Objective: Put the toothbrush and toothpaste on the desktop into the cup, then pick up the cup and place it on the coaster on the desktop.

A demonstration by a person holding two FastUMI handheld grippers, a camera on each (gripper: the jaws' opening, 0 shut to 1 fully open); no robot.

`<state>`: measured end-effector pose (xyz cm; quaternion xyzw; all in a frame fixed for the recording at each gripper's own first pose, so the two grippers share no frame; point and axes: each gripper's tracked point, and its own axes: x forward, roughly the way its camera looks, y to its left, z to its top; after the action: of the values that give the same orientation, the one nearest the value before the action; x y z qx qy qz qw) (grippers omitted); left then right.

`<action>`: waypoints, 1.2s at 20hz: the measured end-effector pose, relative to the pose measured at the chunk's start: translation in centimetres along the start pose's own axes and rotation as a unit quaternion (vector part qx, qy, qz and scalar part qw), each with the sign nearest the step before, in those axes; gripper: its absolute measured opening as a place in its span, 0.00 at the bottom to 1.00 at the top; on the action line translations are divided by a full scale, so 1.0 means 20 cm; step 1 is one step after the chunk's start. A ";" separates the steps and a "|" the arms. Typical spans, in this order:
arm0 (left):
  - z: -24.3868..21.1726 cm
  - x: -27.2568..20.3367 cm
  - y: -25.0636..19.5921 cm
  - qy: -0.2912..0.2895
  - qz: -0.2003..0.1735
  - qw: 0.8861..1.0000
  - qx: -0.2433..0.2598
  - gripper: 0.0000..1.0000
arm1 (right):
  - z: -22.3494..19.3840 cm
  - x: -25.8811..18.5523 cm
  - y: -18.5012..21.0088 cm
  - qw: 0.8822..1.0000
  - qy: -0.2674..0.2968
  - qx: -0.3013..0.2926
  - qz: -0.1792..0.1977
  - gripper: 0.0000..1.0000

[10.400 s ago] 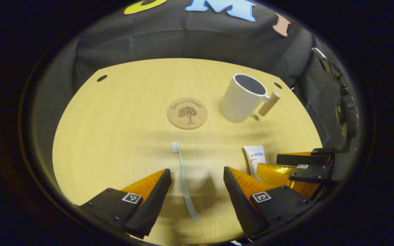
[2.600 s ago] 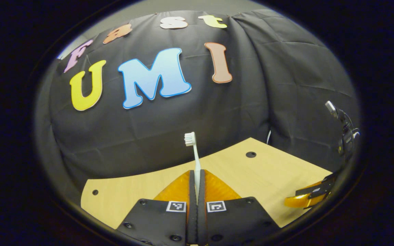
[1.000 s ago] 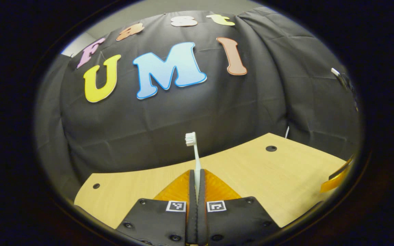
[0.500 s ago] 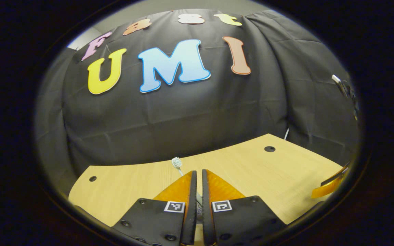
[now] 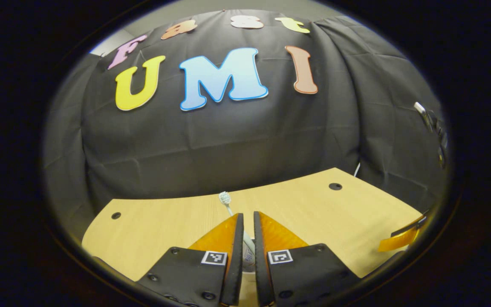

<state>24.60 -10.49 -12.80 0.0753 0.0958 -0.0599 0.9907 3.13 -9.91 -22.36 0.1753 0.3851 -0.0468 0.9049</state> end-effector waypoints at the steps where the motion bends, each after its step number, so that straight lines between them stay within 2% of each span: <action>1: 0.01 -0.03 0.01 -0.006 0.002 1.000 -0.004 0.21 | 0.00 0.01 0.01 1.000 0.001 -0.005 0.004 0.57; 3: 0.07 -0.08 0.03 -0.023 0.004 1.000 -0.018 0.21 | 0.00 0.02 0.06 1.000 0.005 -0.015 0.017 0.57; 5: 0.07 -0.13 0.07 -0.020 0.011 0.999 -0.027 0.27 | 0.00 0.03 0.11 0.999 0.009 -0.027 0.030 0.57; 6: 0.06 -0.16 0.10 -0.017 0.015 0.999 -0.032 0.25 | 0.01 0.04 0.14 0.999 0.011 -0.034 0.037 0.57; 8: 0.05 -0.22 0.15 -0.010 0.024 0.999 -0.040 0.34 | 0.03 0.07 0.21 0.997 0.016 -0.051 0.053 0.57; 9: 0.04 -0.25 0.18 -0.007 0.029 0.999 -0.044 0.31 | 0.03 0.08 0.24 0.996 0.019 -0.063 0.061 0.57; 10: 0.04 -0.29 0.23 -0.004 0.036 0.998 -0.048 0.39 | 0.05 0.09 0.27 0.994 0.023 -0.076 0.069 0.57; 13: -0.02 -0.37 0.35 0.014 0.058 0.997 -0.057 0.42 | 0.11 0.12 0.36 0.988 0.031 -0.123 0.087 0.57; 14: -0.04 -0.40 0.38 0.020 0.063 0.996 -0.061 0.44 | 0.14 0.14 0.39 0.985 0.032 -0.141 0.093 0.57; 15: -0.05 -0.43 0.41 0.026 0.068 0.995 -0.065 0.53 | 0.15 0.14 0.42 0.982 0.036 -0.156 0.100 0.59; 16: -0.07 -0.46 0.45 0.031 0.074 0.994 -0.068 0.67 | 0.18 0.15 0.45 0.979 0.040 -0.172 0.105 0.55; 21: -0.18 -0.55 0.54 0.063 0.079 0.992 -0.075 0.70 | 0.20 0.20 0.57 0.957 0.072 -0.253 0.123 0.57; 22: -0.20 -0.56 0.55 0.070 0.078 0.992 -0.075 0.71 | 0.20 0.21 0.58 0.950 0.080 -0.275 0.123 0.54; 23: -0.23 -0.58 0.56 0.077 0.077 0.991 -0.075 0.74 | 0.20 0.22 0.60 0.942 0.087 -0.299 0.123 0.57; 24: -0.24 -0.59 0.56 0.082 0.077 0.991 -0.075 0.88 | 0.19 0.23 0.61 0.934 0.094 -0.323 0.123 0.57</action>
<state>13.71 2.61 -13.59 0.0122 0.1750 0.0302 0.9840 11.63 0.36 -19.81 -0.0770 0.4379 0.2090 0.8710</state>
